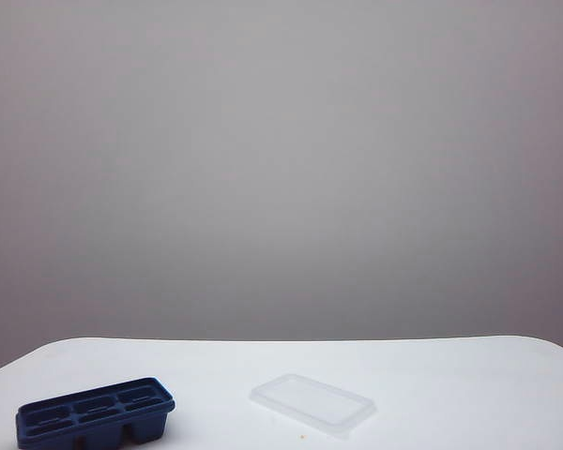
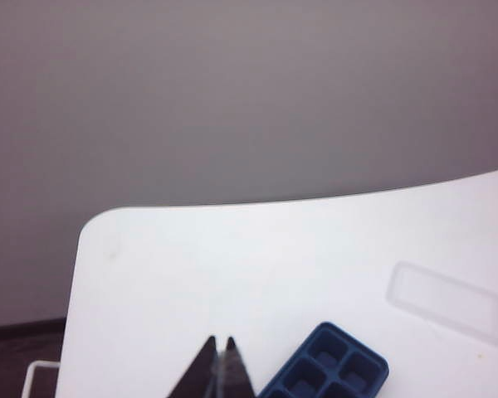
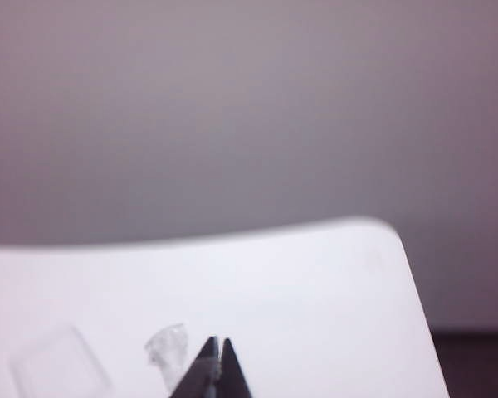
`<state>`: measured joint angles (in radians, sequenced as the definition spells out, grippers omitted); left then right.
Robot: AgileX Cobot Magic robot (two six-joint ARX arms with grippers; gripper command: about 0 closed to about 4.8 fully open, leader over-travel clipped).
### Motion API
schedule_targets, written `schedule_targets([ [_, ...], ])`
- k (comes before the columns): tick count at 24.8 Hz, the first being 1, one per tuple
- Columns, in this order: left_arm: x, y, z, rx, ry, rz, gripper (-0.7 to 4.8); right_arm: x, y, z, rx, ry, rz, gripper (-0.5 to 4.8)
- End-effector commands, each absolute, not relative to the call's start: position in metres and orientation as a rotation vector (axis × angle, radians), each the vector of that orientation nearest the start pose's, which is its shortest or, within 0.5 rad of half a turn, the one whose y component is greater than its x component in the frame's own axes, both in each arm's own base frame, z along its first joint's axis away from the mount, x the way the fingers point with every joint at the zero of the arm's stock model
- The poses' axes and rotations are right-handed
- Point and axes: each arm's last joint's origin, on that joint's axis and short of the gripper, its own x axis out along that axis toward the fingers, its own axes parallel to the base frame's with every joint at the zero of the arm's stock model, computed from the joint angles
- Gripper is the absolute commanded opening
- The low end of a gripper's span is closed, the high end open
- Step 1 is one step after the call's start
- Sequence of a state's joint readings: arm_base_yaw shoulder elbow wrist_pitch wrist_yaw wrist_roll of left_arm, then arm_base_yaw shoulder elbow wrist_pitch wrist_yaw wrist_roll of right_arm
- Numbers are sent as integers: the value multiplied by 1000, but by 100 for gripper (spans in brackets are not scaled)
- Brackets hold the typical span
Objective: Pick up the ice cube tray, remove its lid, and then place both the tray and the lid back on the table.
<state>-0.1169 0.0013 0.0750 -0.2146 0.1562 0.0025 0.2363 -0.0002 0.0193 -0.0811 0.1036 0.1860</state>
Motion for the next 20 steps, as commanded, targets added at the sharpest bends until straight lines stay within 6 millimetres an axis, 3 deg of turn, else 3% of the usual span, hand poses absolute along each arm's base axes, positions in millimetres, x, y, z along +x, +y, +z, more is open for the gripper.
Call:
schedule_targets([
  [1,91,-15,167,1,134,-268,-6,95,19,151,159,139,106,-1],
  [12,95,-12,149,-5,171,-174,-5,95,19,146,88,191,89,0],
  [17,95,-12,148,19,176,-177,62,95,20,146,91,194,115,0],
  [20,95,-12,148,26,175,-145,60,95,20,146,91,196,120,0],
])
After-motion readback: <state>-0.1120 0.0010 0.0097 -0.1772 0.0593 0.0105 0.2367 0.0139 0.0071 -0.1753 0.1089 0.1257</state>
